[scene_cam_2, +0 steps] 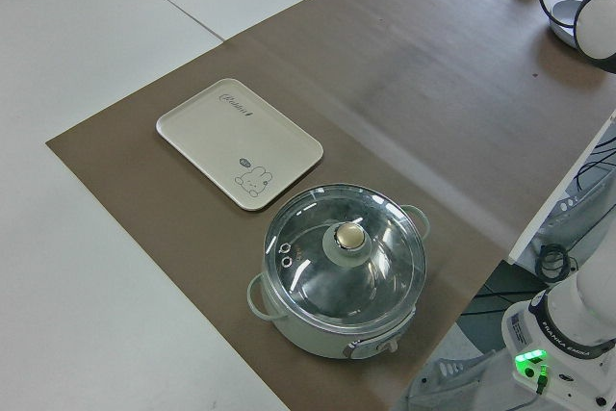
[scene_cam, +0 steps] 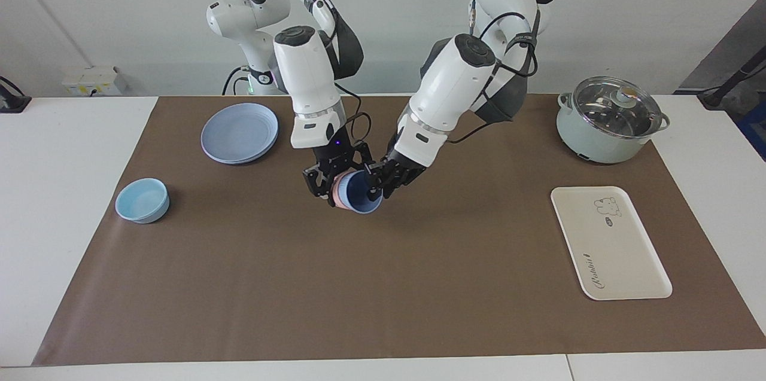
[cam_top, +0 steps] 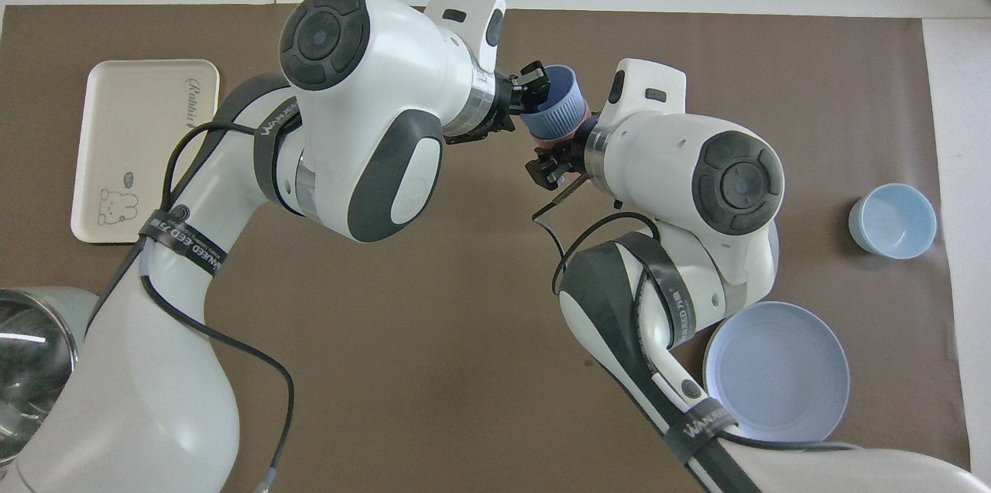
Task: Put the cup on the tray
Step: 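Pull the blue cup out with the left gripper while the right gripper holds, then carry the blue cup to the tray while the right gripper withdraws, then release the blue cup on the tray while the right gripper lowers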
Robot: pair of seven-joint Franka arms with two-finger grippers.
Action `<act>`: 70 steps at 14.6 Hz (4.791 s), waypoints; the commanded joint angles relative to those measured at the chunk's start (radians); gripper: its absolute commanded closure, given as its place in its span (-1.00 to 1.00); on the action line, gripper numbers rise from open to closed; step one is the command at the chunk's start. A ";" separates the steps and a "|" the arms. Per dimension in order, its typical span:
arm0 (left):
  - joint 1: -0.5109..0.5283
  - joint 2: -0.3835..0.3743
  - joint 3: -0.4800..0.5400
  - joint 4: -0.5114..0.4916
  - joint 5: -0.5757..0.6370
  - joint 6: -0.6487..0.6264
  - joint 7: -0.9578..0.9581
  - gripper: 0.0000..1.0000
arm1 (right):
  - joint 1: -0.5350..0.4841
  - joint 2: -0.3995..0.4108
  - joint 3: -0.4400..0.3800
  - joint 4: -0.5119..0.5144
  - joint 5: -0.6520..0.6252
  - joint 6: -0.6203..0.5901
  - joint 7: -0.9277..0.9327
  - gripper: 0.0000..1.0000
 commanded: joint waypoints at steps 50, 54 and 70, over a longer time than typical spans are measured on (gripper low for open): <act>0.702 -0.161 0.045 -0.264 0.137 -0.046 1.007 -1.00 | -0.667 0.322 0.010 0.077 1.316 -0.456 -1.864 1.00; 0.563 -0.189 0.039 -0.125 0.280 -0.343 0.799 -1.00 | -0.682 0.321 0.010 0.055 1.319 -0.455 -1.883 1.00; 0.432 -0.597 0.059 -0.378 0.264 -0.528 0.734 -1.00 | -0.690 0.304 0.010 0.025 1.356 -0.507 -1.936 -1.00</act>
